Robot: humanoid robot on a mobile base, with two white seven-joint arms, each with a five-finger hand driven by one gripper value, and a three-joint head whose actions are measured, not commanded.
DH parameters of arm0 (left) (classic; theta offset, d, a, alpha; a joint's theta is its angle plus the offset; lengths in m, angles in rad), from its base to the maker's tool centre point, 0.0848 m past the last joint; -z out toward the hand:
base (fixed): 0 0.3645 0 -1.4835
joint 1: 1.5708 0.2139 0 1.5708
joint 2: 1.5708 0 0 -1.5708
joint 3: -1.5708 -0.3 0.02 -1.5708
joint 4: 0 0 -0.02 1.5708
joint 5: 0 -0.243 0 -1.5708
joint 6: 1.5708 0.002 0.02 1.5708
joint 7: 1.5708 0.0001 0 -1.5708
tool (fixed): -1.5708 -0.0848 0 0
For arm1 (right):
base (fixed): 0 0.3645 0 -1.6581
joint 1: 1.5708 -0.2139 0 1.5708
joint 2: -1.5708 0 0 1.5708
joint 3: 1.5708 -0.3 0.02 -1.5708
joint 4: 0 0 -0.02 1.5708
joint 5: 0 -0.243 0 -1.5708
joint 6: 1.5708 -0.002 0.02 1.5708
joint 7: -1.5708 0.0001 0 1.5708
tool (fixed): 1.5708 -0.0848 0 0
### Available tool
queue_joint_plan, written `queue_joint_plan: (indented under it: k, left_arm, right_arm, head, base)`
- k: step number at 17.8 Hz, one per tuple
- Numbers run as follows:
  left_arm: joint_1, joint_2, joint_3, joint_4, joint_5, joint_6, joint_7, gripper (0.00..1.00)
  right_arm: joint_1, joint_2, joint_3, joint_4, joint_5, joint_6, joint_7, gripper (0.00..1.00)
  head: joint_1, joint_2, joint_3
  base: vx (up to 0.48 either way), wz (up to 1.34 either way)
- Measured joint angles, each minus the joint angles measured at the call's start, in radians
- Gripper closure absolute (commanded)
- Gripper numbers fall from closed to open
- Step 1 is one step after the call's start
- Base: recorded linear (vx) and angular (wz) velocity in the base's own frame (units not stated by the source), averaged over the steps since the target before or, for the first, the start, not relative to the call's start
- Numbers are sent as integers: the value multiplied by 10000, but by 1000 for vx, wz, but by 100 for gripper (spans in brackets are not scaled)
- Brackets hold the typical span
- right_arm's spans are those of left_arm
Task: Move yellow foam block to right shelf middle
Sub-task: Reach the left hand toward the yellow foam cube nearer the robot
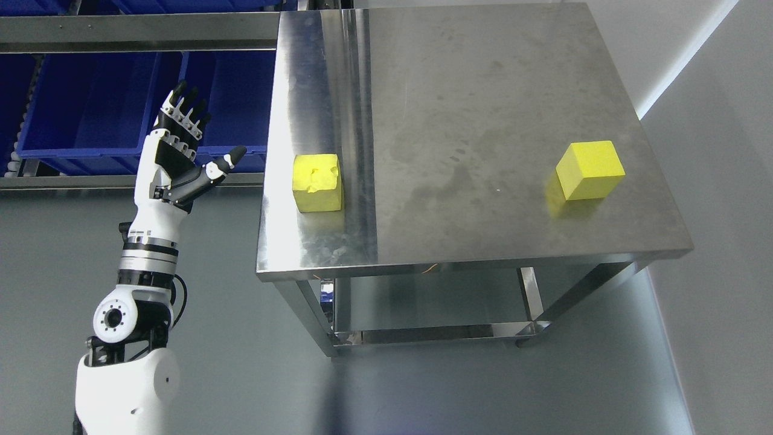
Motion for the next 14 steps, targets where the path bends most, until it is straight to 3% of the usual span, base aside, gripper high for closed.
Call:
queue_joint_plan:
  k: [5, 14]
  left_arm:
    - [-42, 210, 28, 5, 0, -525, -162, 0]
    - [-520, 1417, -244, 51, -67, -982, -3306, 1]
  right_arm:
    - [0, 0, 0, 0, 0, 0, 0, 0]
    - [0, 0, 0, 0, 0, 0, 0, 0]
  head:
    - [0, 0, 0]
    - [0, 0, 0]
  base:
    - [5, -8]
    - [0, 0]
